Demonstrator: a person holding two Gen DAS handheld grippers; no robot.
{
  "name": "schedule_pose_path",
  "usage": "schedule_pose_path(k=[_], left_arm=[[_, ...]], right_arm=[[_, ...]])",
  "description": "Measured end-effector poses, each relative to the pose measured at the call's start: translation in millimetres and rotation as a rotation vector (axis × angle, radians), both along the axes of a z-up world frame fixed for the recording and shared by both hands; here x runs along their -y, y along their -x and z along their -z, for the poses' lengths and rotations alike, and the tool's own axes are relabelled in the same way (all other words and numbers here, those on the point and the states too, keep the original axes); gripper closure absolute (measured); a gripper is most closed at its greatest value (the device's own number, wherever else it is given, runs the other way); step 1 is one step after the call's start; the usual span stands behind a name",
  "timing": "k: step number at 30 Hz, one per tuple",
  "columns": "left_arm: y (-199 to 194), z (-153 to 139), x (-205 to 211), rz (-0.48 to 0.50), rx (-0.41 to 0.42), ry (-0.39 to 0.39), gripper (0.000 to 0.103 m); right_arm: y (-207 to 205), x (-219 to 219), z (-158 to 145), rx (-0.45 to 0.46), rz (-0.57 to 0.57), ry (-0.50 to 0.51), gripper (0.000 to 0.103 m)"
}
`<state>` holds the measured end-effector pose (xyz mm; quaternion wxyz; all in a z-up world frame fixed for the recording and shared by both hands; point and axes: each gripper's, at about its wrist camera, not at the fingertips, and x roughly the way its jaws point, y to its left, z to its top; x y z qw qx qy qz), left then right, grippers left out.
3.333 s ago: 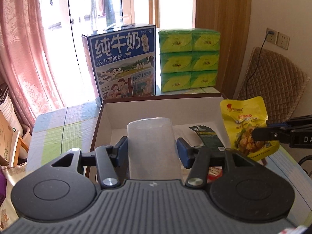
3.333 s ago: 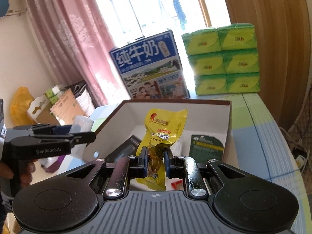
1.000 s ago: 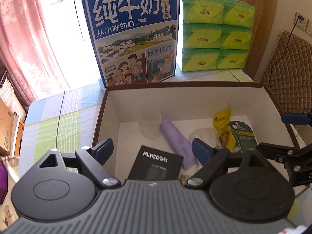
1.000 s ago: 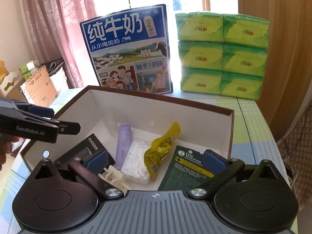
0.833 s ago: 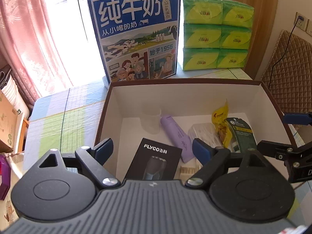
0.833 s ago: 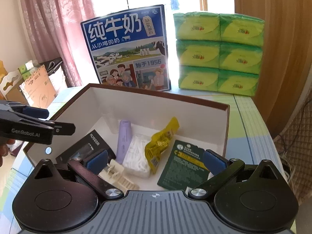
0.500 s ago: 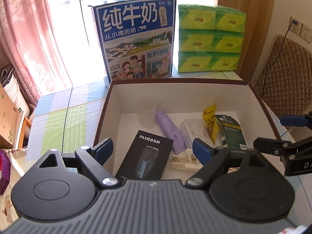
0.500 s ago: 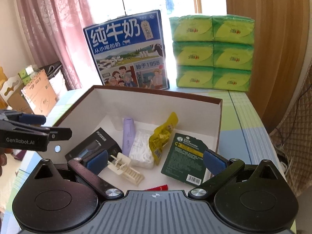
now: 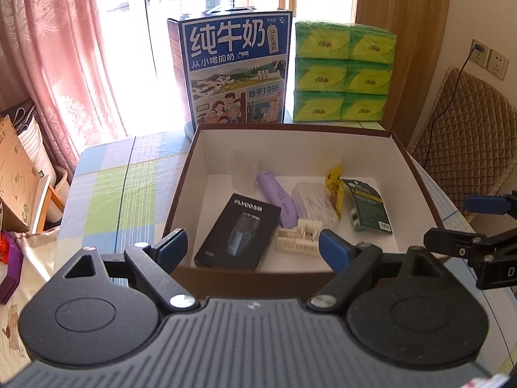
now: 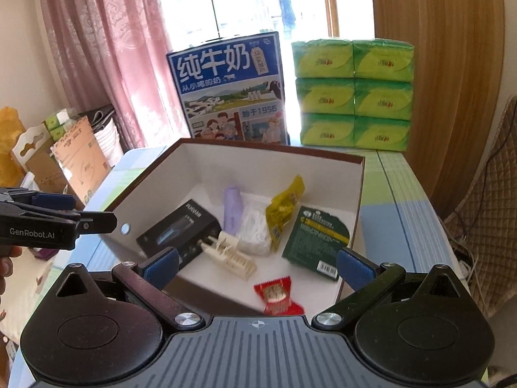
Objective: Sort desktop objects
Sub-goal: 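Withdraw both tools from the box toward the hair clip and toothbrush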
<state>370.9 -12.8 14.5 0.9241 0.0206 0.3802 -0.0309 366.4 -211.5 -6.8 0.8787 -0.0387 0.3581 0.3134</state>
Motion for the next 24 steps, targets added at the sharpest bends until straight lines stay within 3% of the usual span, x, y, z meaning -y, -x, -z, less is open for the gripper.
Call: schedule_pose_path(k=[11,24], left_arm=[[50.5,0.9,-1.2,-0.005,-0.006,0.010,0.017],[103.5,33.0,4.6,0.004,-0.099,0.024,0.017]], right_arm=[[43.1,8.6,3.4,-0.004,-0.044,0.020,0.002],[79.1,20.3,22.9,-0.057,-0.084,0.075,0.002]])
